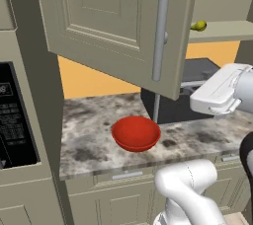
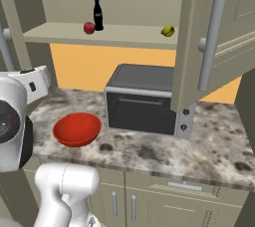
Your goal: Open the cabinet. Pick the apple and pear from the cabinet and place them into the bowl. Then close the cabinet.
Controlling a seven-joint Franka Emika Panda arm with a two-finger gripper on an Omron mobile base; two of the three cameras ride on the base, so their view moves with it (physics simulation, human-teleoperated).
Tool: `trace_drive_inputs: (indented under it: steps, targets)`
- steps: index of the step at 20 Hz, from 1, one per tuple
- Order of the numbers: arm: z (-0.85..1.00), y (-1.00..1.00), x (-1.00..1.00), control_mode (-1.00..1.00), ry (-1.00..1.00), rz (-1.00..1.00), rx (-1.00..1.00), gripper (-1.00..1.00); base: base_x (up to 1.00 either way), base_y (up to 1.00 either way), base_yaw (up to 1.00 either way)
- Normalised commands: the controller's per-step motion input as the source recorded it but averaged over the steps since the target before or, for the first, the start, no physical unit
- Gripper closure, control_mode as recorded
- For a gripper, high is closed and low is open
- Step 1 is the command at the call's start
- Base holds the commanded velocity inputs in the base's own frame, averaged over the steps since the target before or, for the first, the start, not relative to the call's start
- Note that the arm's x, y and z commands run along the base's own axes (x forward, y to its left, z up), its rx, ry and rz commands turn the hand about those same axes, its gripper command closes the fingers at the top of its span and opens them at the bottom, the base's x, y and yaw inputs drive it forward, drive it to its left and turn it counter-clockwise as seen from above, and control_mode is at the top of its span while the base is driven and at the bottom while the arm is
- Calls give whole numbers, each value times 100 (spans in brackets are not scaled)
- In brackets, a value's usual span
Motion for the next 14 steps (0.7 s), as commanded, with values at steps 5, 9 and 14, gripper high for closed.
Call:
trace_drive_inputs:
  steps: [5, 9, 14]
  targets:
    - [-11, 0, 0, -100, 0, 20, 0, -100, 0, 0, 0]
    - [-8, 0, 6, -100, 0, 19, 0, -100, 0, 0, 0]
    - [-3, 0, 6, -100, 0, 16, 0, -100, 0, 0, 0]
